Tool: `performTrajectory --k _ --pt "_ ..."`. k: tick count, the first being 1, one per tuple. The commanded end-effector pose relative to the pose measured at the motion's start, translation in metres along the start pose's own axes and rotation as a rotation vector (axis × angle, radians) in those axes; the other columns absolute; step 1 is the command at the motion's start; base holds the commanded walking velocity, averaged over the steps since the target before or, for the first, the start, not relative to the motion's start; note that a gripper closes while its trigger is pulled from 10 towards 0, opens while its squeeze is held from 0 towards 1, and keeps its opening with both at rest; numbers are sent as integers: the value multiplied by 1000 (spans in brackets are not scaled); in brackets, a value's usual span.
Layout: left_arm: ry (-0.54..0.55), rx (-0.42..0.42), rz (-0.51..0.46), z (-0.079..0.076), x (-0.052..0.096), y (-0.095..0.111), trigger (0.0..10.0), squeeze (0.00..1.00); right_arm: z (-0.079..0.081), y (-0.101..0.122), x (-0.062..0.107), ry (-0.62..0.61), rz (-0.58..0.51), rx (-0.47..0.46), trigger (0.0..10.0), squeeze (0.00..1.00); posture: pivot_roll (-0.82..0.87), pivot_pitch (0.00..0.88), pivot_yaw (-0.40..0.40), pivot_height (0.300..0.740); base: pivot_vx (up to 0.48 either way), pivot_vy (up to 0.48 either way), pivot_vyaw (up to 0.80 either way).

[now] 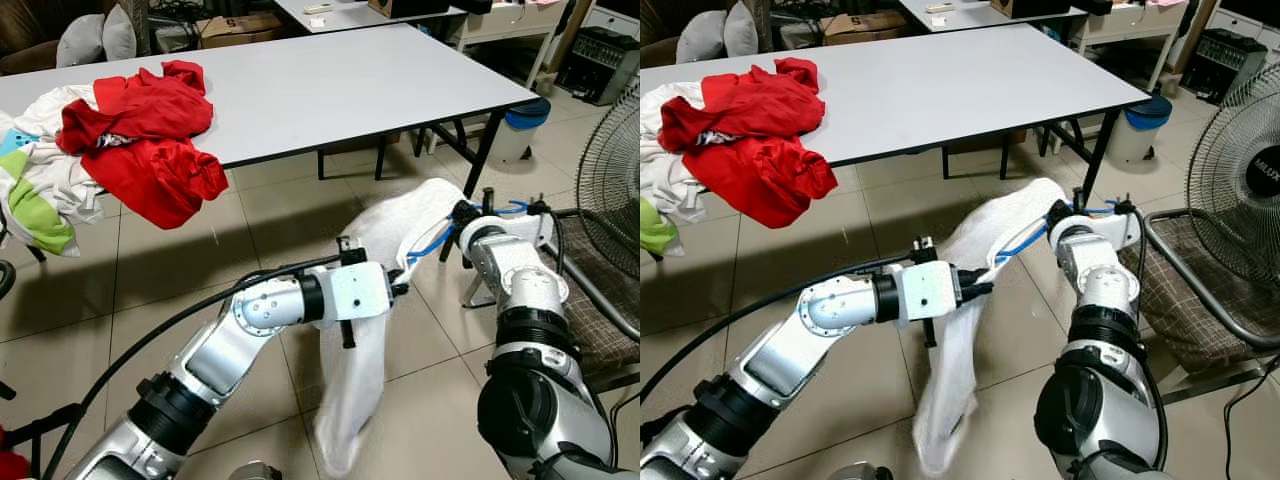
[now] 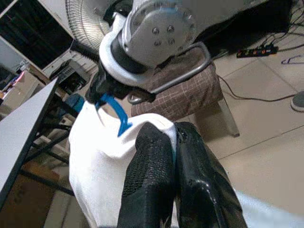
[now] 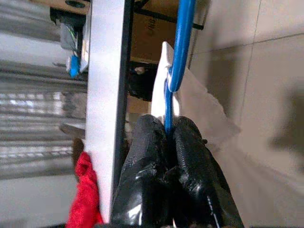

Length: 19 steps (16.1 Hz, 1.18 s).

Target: Hang hanger

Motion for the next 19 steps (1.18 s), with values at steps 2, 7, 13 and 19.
performTrajectory --k 2,7,13,19 --pt "-28 -13 -91 -4 -12 28 10000 0 -1 -8 0 -18 20 106 10000 0 -74 0 -10 740 0 0 0" --pt "19 -50 -57 8 -15 27 10000 0 -3 -33 0 -15 95 329 10000 0 -77 0 -7 740 0 0 0" --pt "143 -71 2 46 -6 17 10000 0 0 -50 6 64 149 569 10000 0 -73 0 -4 740 0 0 0" --pt "128 158 290 20 -16 -36 10000 0 34 -43 9 155 104 553 10000 0 -89 0 4 740 0 0 0"
Point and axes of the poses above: a point about 5 cm out from each wrist's last joint towards the gripper, its own x axis pointing back from the gripper into the wrist, its own y axis along the axis of the wrist's last joint, z = x × y, the point moved 6 cm from there along -x, pointing out of the wrist towards the gripper, and after that the axes turned 1 degree about x, right-handed, at the moved point
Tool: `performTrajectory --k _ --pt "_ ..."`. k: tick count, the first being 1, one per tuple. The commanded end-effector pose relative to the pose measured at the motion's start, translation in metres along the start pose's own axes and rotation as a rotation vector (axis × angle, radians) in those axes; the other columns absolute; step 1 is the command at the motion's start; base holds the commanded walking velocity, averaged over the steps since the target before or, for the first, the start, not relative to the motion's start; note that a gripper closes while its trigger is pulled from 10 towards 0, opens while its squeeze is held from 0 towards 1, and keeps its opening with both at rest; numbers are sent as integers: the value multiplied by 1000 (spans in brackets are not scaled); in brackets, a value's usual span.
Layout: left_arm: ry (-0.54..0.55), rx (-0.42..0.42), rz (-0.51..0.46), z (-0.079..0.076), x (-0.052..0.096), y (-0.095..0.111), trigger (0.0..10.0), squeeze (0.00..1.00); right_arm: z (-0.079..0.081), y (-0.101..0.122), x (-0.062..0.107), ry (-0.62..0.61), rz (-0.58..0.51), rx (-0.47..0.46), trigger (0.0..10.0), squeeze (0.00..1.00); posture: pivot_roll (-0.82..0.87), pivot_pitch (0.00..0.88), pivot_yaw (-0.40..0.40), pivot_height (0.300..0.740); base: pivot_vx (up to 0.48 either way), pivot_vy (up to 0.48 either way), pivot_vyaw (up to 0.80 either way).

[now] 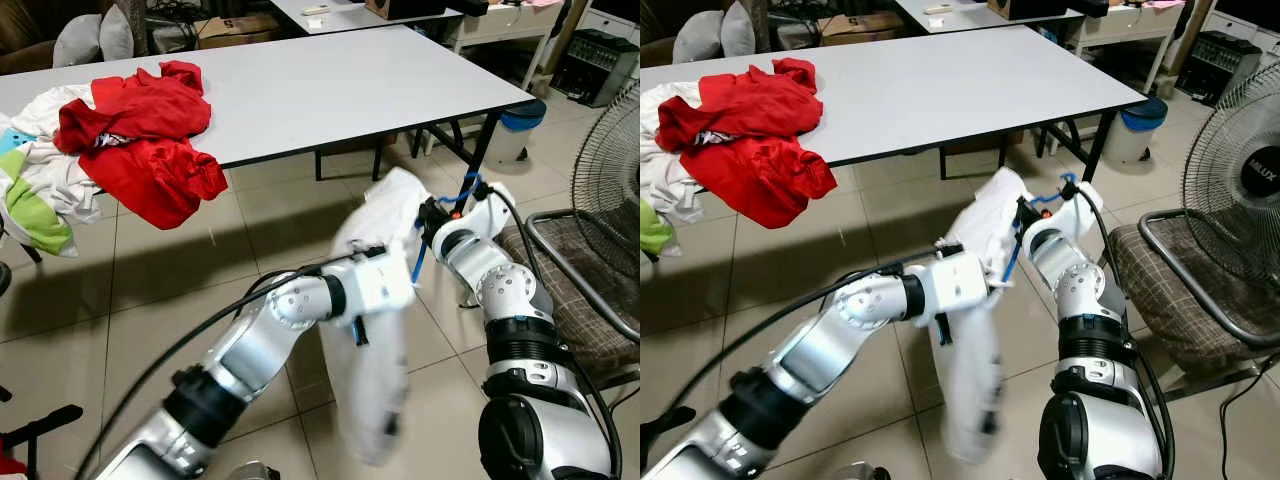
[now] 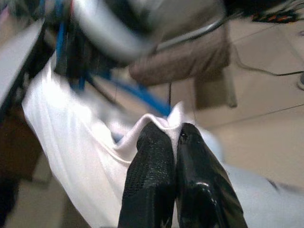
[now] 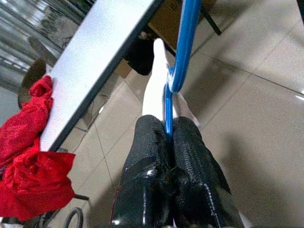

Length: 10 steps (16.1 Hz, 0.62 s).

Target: Hang hanger

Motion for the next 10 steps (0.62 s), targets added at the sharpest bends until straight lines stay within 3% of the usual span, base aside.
performTrajectory --k 1,4,7,8,10 --pt "107 65 9 27 3 2 10000 0 18 6 1 53 -11 55 10000 0 -86 0 0 740 0 0 0" --pt "167 189 -55 50 9 19 10000 0 10 -15 0 22 62 187 10000 0 -81 0 -9 740 0 0 0" --pt "158 177 -63 53 12 29 10000 55 1 -23 0 -9 92 250 10000 0 -84 0 -11 740 0 0 0" --pt "138 194 -70 51 12 33 10000 1000 0 -24 0 -11 95 250 10000 0 -85 0 -11 740 0 0 0" --pt "128 187 -37 49 10 28 10000 1000 1 -23 0 -6 93 246 10000 0 -88 0 -10 740 0 0 0"
Point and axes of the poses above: a point about 5 cm out from each wrist's last joint towards the gripper, its own x axis pointing back from the gripper into the wrist, its own y axis along the axis of the wrist's last joint, z = x × y, the point moved 6 cm from there along -x, pointing out of the wrist towards the gripper, and after that the axes turned 1 degree about x, right-handed, at the moved point
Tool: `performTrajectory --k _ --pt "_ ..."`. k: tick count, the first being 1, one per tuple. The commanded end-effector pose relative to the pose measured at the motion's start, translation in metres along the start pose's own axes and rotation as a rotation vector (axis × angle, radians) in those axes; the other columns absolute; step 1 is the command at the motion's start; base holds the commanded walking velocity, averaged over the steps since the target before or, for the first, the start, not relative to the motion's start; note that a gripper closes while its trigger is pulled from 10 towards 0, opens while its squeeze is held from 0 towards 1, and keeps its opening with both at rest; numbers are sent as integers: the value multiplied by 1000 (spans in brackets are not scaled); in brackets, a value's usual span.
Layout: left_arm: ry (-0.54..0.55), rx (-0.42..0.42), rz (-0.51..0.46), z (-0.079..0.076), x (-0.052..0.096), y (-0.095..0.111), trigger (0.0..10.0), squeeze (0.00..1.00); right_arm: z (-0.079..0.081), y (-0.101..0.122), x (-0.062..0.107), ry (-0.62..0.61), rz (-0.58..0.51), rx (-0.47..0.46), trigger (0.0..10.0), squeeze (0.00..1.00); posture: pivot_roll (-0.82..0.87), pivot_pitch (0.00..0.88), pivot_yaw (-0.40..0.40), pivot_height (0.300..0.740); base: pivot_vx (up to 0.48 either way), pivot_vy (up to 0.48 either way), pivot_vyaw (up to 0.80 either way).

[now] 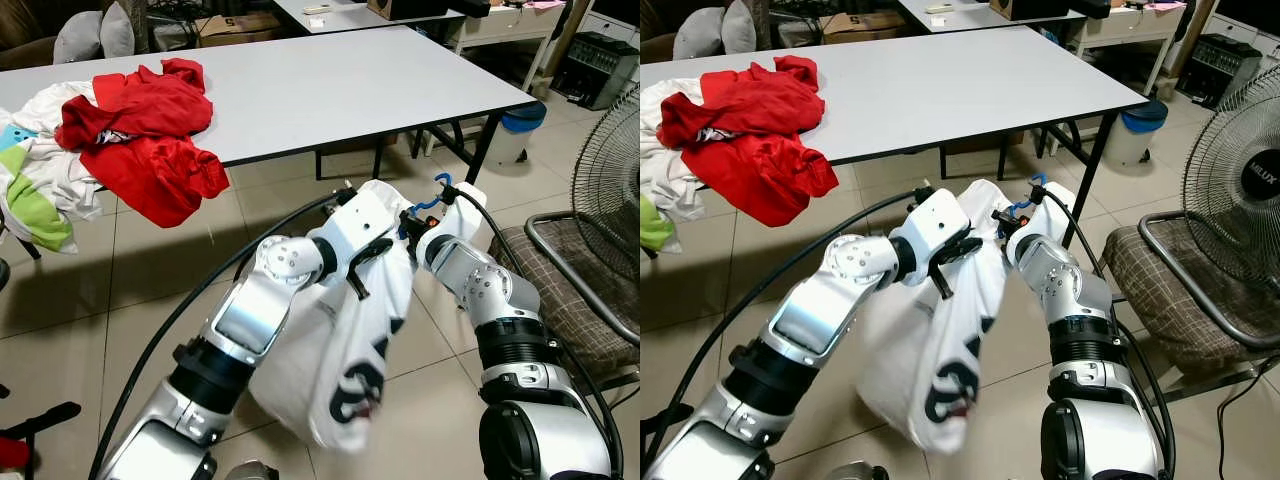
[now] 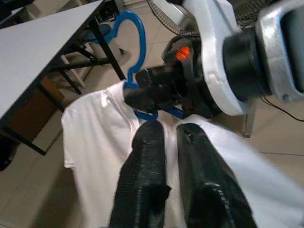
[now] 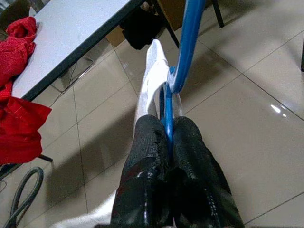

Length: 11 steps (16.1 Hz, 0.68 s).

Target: Hang hanger

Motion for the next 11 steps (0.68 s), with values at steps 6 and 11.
performTrajectory --k 6,11 --pt "-85 50 74 -13 3 -9 10000 1000 0 5 1 11 -13 -9 10000 0 -89 0 -5 740 0 0 0" --pt "-2 129 17 17 19 -9 10000 1000 -23 5 6 -35 1 165 10000 0 -87 0 2 740 0 0 0"
Point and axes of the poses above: a point about 5 cm out from each wrist's last joint towards the gripper, its own x axis pointing back from the gripper into the wrist, its own y axis along the axis of the wrist's last joint, z = x × y, the point moved 6 cm from there along -x, pointing out of the wrist towards the gripper, and after that the axes turned 1 degree about x, right-handed, at the moved point
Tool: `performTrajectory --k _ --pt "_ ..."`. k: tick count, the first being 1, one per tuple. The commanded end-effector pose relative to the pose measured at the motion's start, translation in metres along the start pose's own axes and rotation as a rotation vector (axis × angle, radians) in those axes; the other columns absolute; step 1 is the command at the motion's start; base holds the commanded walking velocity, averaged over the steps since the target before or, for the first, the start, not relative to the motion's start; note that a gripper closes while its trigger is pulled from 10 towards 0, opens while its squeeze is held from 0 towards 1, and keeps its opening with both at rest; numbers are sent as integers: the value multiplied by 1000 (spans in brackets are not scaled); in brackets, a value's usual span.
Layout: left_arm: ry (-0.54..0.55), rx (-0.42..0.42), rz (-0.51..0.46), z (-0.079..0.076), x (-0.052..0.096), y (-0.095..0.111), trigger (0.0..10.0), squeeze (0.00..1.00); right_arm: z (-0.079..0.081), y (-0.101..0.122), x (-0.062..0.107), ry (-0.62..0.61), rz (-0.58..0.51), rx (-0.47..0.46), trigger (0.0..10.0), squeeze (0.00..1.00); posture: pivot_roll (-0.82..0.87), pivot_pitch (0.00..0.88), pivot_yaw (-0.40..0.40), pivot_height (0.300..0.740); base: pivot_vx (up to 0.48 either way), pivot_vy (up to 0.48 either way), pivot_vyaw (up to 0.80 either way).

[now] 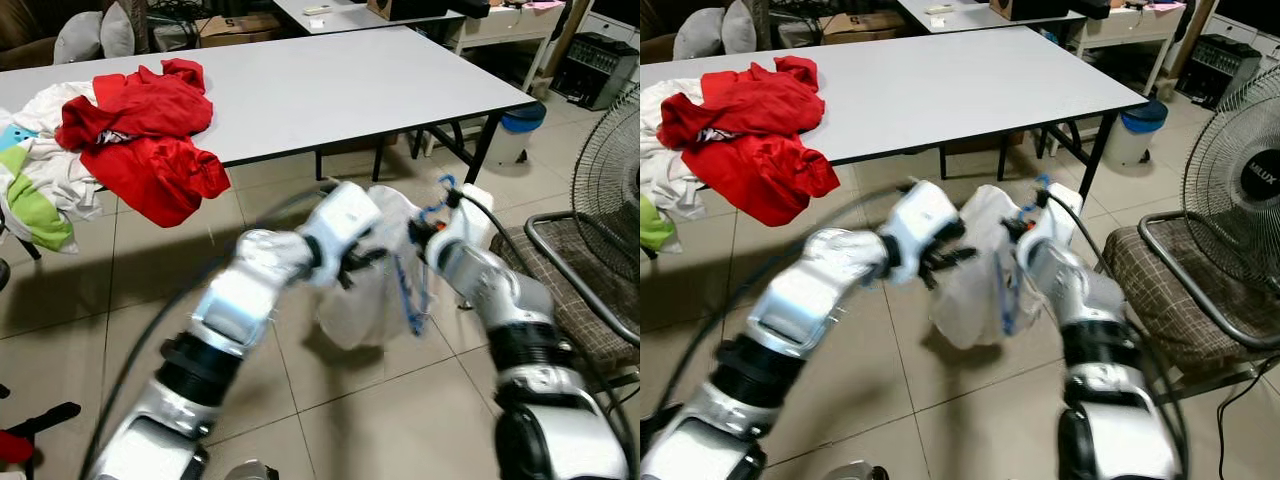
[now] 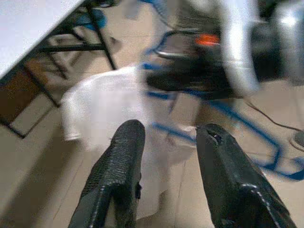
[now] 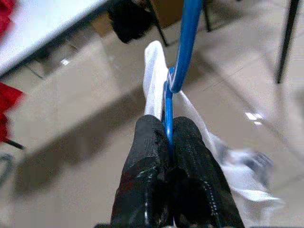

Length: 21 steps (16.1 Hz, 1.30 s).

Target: Hang hanger

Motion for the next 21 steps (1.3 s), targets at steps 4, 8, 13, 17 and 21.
performTrajectory --k 4,8,13,17,21 --pt "178 10 -74 36 20 -5 10000 235 -5 20 15 87 -76 210 10000 0 -91 0 14 740 0 0 0" --pt "288 -5 -205 74 40 19 10000 0 10 52 53 373 -275 362 10000 0 -91 0 14 740 0 0 0" --pt "182 -120 -306 103 69 59 10000 0 -1 45 93 608 -268 642 10000 0 -92 0 34 740 0 0 0" --pt "-204 -272 -227 70 72 73 10000 1000 3 30 119 852 -147 898 10000 0 -81 0 32 740 0 0 0" --pt "-474 -323 -127 31 60 54 10000 0 19 37 137 1022 -155 976 10000 0 -79 0 28 740 0 0 0"
Point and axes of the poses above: a point about 5 cm out from each wrist's last joint towards the gripper, its own x axis pointing back from the gripper into the wrist, its own y axis along the axis of the wrist's last joint, z = x × y, the point moved 6 cm from there along -x, pointing out of the wrist towards the gripper, and after that the axes turned 1 degree about x, right-handed, at the moved point
